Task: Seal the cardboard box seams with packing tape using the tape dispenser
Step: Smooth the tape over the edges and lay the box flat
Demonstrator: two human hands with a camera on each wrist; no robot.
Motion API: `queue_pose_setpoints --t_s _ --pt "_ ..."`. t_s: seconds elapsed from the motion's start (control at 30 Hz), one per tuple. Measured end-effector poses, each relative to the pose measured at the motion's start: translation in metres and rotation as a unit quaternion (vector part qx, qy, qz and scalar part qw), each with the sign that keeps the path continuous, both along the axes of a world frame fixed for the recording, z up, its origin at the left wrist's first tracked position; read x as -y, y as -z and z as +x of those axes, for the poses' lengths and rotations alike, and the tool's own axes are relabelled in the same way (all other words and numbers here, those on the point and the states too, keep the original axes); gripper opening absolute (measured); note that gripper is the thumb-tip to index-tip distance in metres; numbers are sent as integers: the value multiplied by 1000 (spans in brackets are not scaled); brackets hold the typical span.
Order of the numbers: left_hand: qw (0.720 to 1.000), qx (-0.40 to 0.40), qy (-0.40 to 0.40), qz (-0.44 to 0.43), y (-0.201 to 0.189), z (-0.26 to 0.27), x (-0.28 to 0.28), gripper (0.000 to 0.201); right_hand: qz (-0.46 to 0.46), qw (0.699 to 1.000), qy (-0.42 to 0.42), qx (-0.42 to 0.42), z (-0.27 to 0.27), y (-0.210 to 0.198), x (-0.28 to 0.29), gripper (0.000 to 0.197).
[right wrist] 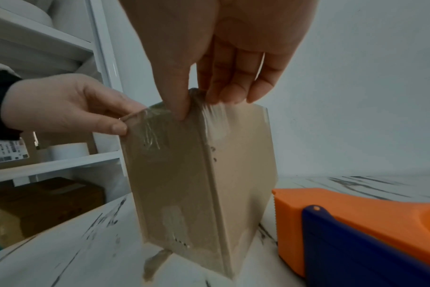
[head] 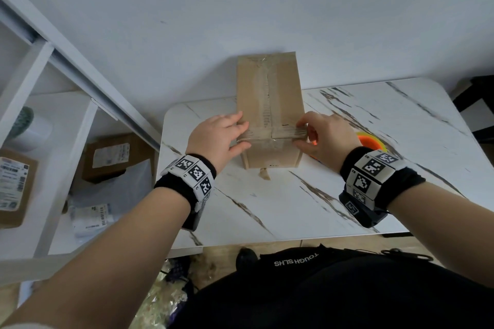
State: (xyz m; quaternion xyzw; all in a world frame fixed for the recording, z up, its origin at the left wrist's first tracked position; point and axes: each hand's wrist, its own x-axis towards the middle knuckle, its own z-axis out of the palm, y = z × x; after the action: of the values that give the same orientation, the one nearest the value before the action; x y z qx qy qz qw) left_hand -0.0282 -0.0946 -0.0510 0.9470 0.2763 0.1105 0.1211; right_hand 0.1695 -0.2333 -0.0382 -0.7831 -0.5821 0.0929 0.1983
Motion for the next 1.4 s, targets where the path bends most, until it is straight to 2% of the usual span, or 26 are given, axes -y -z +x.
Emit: queue_pose_setpoints --t_s 0.13,0.23,0.37,0.43,0.5,0.6,0.83,1.0,1.13,1.27,1.4 --pt "1000 -4 15 25 7 3 1 39 9 996 16 90 -8 -3 -3 35" --pt "1000 7 -2 6 9 3 3 39 7 995 -27 98 -23 -10 -19 40" --pt "1000 19 -13 -5 7 2 5 38 -10 984 -124 126 -47 -11 -42 22" --pt "999 23 -23 -14 6 1 5 39 -12 978 -154 138 -46 -6 -44 28" --pt "999 22 -28 -16 5 0 5 39 6 975 -168 147 -39 -1 -39 35" --pt "1000 20 -18 -5 6 0 5 40 21 974 -164 158 -26 2 -26 33" --pt "1000 5 -17 -6 4 1 4 42 90 986 -91 106 3 9 2 14" --pt "1000 10 -28 -1 4 0 5 42 102 992 -76 26 8 17 8 23" --pt "999 -3 -34 -8 2 1 7 42 61 994 -72 -57 13 17 11 29" --pt "998 -18 -55 -27 1 2 9 44 78 992 -94 -43 16 20 12 32" --pt "997 -37 -59 -31 -2 4 11 45 108 990 -92 8 10 21 10 35"
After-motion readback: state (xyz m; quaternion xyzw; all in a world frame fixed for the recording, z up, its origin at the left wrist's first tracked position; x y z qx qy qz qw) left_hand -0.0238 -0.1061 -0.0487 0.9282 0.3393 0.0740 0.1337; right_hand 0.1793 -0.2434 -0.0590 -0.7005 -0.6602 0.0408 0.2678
